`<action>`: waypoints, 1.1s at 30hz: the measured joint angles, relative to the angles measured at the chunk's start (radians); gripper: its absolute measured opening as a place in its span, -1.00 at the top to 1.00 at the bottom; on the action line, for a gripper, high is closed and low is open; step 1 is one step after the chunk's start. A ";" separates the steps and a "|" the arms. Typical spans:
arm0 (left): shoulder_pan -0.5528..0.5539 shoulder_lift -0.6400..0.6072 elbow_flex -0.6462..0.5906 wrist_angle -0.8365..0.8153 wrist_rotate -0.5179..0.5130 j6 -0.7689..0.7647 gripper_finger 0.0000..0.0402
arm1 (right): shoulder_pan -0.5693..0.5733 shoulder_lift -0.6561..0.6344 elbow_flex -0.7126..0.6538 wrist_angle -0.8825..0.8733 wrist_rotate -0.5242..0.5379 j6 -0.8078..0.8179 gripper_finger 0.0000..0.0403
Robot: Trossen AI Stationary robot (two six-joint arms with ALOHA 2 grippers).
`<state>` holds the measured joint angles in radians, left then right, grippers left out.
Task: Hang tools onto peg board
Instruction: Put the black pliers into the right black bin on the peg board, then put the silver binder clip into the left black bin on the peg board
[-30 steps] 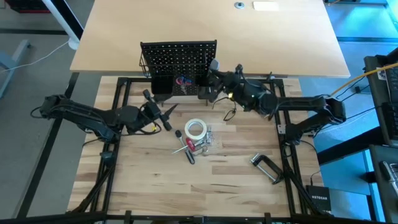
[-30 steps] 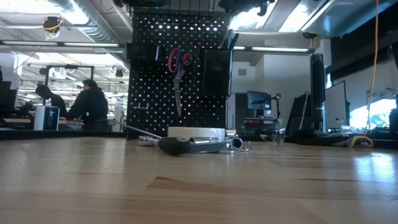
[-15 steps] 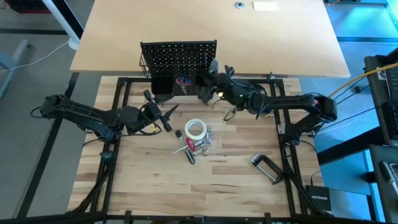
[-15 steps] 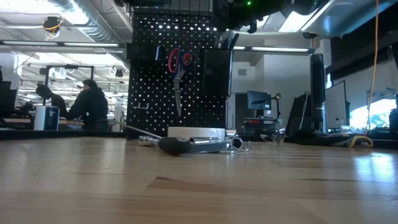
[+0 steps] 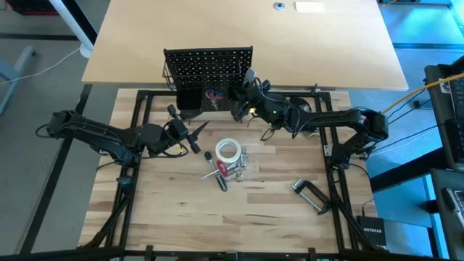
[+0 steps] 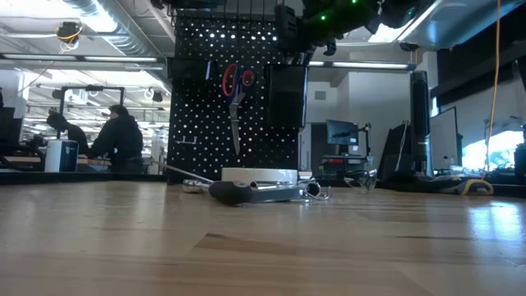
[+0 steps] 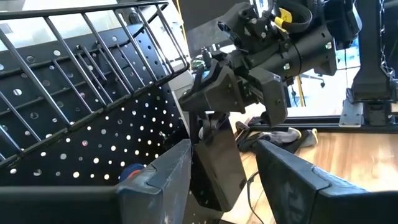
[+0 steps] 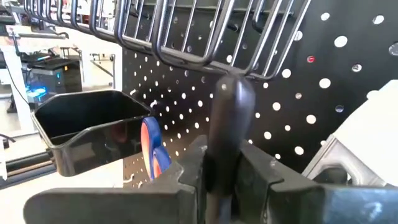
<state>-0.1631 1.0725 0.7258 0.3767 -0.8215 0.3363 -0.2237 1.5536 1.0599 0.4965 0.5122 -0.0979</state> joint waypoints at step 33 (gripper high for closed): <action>-0.001 0.000 0.000 -0.069 0.057 -0.011 0.15 | 0.317 -0.324 0.000 -0.740 -0.179 0.000 0.10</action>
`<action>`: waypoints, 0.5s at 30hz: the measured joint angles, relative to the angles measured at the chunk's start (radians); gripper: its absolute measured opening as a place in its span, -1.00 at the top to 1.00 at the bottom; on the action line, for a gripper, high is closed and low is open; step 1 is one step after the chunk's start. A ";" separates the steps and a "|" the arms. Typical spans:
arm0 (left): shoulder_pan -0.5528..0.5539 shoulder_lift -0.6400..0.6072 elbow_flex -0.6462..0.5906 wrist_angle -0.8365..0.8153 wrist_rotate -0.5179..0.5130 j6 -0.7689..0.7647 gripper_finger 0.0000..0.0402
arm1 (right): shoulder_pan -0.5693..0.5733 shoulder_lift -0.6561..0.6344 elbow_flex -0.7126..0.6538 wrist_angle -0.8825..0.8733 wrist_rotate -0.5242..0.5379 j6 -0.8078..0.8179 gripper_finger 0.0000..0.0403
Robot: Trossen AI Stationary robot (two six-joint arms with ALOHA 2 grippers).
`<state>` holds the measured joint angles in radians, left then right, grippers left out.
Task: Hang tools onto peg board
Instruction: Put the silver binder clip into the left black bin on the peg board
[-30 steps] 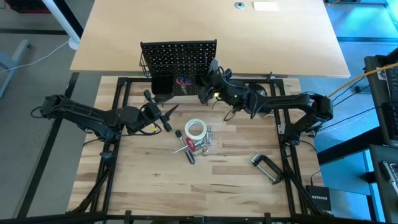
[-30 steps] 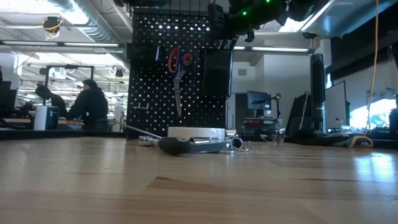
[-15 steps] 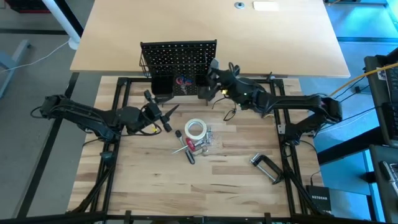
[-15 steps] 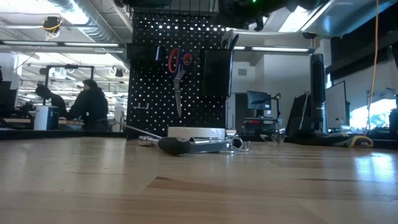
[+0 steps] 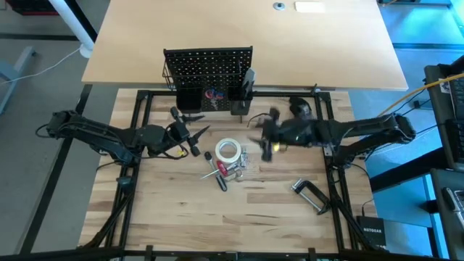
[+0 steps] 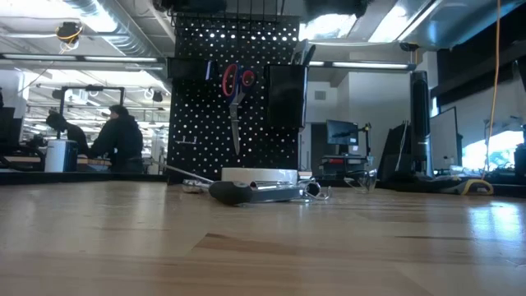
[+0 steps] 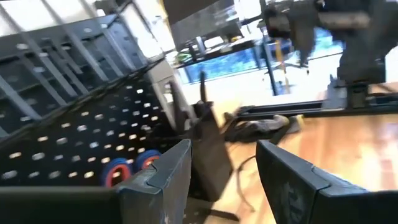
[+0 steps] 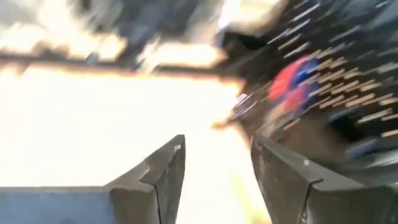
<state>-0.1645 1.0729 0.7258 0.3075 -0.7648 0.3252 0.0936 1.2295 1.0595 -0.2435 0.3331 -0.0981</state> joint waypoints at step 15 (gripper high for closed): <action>0.070 0.117 0.000 -0.014 0.297 -0.083 0.15 | 0.092 0.020 -0.411 0.308 -0.011 0.112 0.10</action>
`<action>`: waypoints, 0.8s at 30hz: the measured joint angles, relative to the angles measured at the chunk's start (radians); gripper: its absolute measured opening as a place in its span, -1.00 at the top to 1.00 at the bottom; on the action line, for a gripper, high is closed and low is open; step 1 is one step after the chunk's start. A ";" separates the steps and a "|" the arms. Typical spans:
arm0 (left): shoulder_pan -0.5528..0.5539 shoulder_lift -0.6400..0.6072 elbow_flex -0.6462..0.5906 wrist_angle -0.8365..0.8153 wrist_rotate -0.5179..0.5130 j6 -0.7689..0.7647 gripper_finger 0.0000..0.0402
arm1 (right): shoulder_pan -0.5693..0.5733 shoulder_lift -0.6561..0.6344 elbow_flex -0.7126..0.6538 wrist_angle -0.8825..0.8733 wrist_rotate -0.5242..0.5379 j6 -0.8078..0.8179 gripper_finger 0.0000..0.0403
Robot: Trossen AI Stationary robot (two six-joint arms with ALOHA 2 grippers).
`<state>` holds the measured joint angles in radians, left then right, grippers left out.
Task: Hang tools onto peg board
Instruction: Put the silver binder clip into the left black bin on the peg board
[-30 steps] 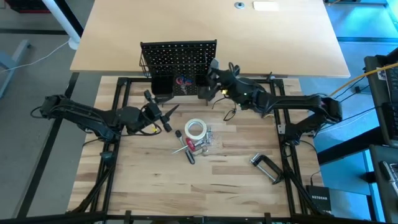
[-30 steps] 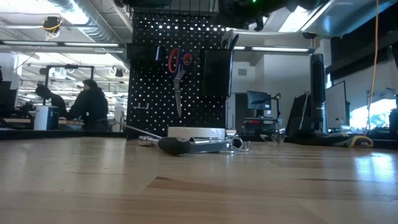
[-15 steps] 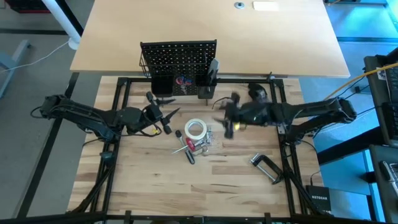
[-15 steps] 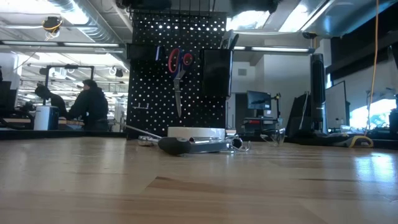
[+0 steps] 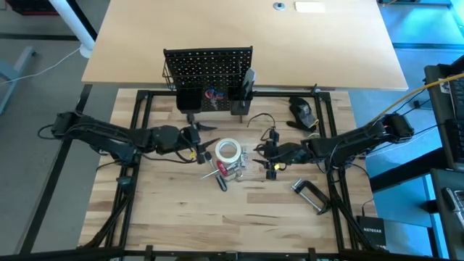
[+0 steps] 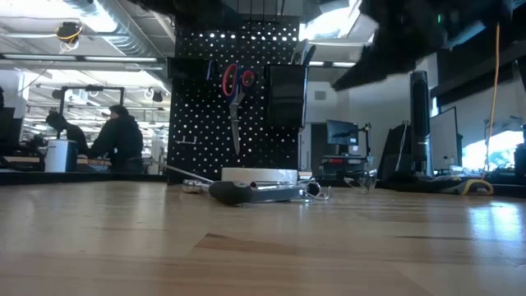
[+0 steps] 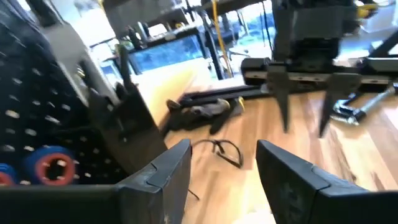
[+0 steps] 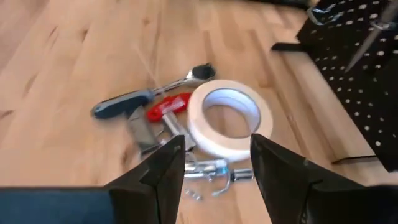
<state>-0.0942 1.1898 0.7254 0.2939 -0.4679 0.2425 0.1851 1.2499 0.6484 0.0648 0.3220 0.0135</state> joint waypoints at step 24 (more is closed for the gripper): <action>0.060 0.388 0.280 -0.427 0.234 -0.114 0.15 | -0.061 -0.001 -0.081 0.104 0.017 -0.020 0.10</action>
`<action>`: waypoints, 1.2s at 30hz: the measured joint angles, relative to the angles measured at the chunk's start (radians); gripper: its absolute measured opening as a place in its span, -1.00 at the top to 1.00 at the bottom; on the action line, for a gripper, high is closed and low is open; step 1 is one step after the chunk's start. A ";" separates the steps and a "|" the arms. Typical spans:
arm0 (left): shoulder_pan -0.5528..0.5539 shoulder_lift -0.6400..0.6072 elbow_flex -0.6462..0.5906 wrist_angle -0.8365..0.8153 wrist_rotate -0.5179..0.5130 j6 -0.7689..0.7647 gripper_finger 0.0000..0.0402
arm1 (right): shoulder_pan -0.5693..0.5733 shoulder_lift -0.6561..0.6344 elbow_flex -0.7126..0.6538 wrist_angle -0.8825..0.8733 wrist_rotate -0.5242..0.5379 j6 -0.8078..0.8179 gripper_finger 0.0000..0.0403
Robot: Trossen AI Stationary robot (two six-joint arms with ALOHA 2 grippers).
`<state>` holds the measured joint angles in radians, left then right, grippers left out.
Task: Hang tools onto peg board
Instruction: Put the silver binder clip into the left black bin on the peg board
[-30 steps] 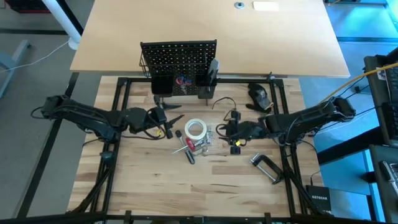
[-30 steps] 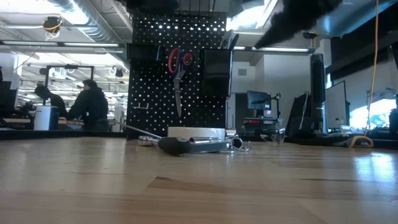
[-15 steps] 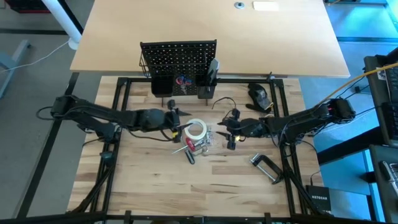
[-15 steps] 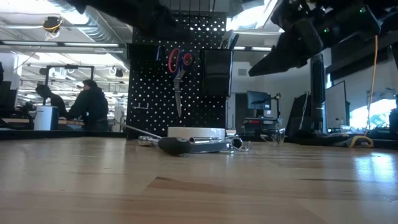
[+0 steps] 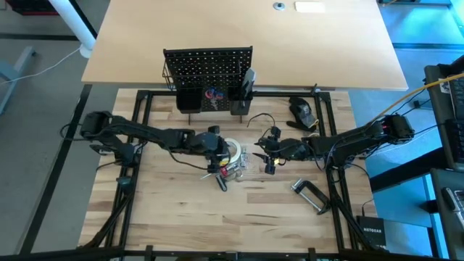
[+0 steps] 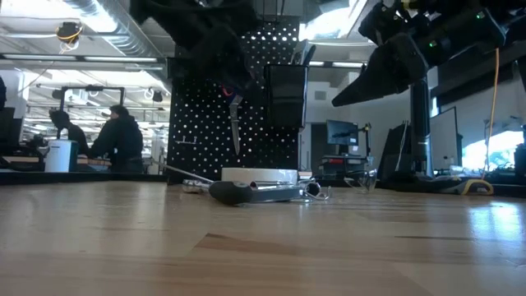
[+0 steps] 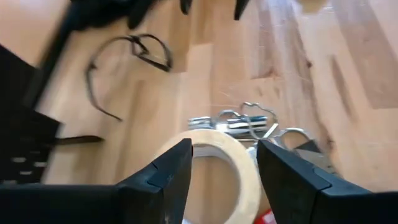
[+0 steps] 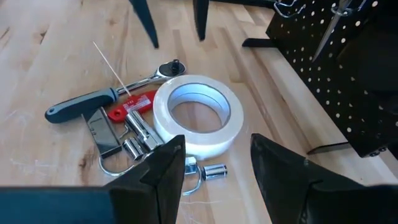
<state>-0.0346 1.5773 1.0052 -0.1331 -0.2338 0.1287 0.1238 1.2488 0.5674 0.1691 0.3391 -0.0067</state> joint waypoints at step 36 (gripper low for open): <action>0.065 0.166 -0.008 -0.146 0.173 -0.142 0.15 | -0.019 0.407 0.107 0.063 -0.155 -0.322 0.10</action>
<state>0.0302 1.7436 0.9972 -0.2791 -0.0605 -0.0130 0.1052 1.6561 0.6742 0.2319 0.1836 -0.3282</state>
